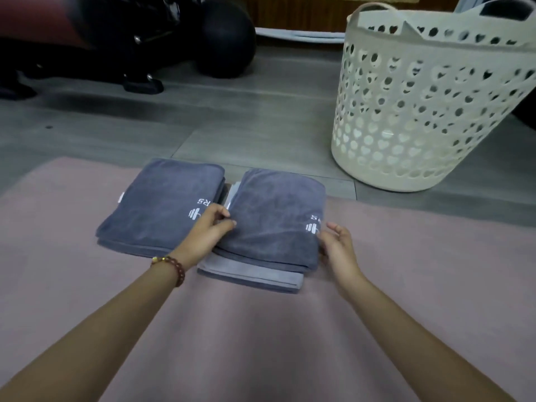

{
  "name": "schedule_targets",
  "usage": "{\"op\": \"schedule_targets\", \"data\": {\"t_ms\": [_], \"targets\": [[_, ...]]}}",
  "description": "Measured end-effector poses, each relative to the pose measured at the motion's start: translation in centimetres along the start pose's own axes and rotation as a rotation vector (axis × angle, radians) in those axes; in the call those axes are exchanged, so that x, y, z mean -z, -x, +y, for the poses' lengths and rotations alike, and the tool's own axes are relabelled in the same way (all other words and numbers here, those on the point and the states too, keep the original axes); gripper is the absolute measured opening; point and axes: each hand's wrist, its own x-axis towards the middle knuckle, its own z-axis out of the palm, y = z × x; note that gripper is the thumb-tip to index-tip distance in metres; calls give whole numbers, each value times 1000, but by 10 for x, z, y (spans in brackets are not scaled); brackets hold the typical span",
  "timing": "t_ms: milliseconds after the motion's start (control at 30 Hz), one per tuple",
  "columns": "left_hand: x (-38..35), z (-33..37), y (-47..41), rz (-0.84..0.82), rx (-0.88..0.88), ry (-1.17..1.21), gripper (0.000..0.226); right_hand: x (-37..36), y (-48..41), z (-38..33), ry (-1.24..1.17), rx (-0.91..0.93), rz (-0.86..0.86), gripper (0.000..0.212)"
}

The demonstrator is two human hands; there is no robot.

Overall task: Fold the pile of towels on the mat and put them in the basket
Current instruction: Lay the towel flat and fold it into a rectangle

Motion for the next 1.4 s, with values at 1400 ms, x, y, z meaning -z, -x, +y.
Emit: {"op": "schedule_targets", "data": {"t_ms": [1400], "targets": [[-2,-12,2,108,13,-561,62,-43,-36,11,195,169,101,53]]}}
